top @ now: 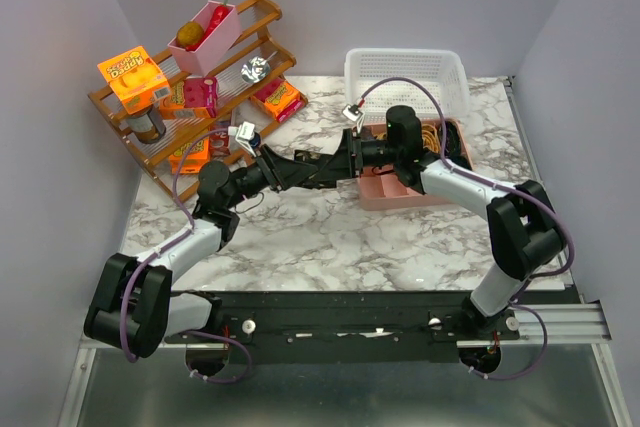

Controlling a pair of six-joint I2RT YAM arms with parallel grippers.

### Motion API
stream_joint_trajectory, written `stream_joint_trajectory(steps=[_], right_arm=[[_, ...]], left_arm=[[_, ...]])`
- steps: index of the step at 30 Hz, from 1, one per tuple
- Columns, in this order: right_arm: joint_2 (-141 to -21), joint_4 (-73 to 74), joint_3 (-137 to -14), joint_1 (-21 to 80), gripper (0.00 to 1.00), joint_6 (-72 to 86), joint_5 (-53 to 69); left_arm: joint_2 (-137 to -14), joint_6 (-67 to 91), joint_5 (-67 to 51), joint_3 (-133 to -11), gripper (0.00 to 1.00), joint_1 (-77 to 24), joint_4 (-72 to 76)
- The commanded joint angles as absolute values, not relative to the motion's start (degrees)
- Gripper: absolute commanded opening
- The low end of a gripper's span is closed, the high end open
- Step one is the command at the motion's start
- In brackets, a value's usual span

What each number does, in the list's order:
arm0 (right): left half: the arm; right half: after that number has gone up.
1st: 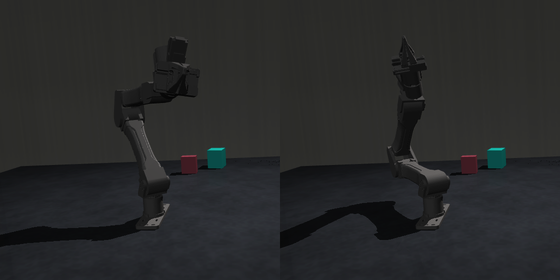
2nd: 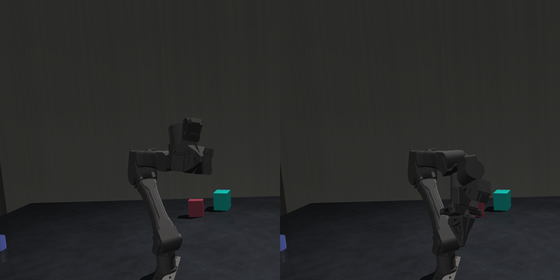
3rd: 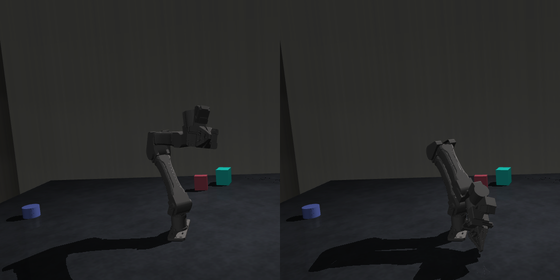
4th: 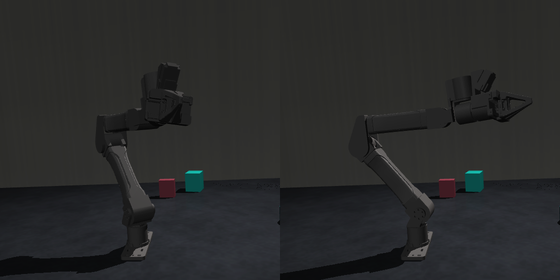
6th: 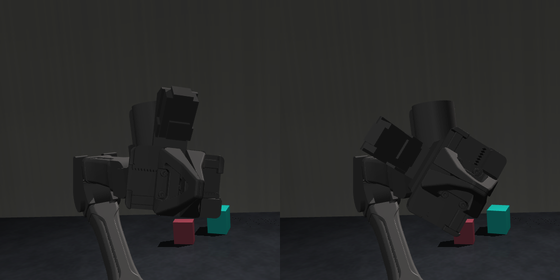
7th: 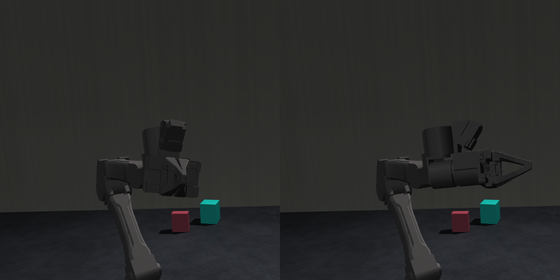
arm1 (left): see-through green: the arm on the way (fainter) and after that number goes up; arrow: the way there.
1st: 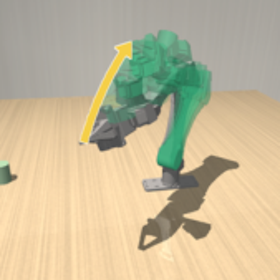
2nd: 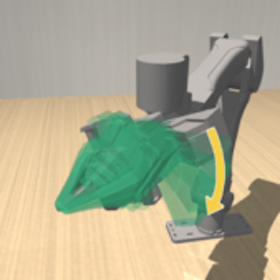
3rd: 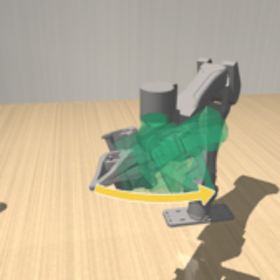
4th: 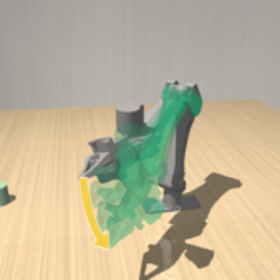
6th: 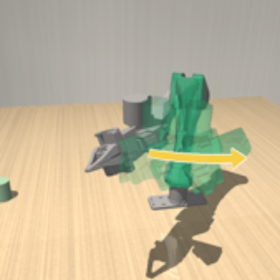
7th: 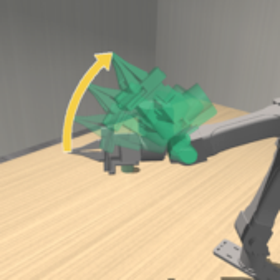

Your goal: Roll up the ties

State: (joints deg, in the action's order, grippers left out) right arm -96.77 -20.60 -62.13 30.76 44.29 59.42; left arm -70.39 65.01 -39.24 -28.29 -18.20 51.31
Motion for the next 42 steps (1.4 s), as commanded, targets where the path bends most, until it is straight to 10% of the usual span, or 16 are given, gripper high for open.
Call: stream_joint_trajectory(steps=[1,27,42], right_arm=[[-98.17,-25.57,-60.91,31.38,0.90,47.19,61.78],[-100.28,-26.55,-60.73,31.64,0.47,48.78,63.46],[-98.79,-18.73,-63.46,31.55,0.38,44.13,61.00]], left_arm=[[-70.05,65.65,-38.32,-30.15,0.58,-19.16,53.88],[-71.89,64.51,-37.00,-30.41,0.62,-20.04,52.47],[-70.49,53.71,-32.62,-33.66,0.95,-20.04,36.95]])
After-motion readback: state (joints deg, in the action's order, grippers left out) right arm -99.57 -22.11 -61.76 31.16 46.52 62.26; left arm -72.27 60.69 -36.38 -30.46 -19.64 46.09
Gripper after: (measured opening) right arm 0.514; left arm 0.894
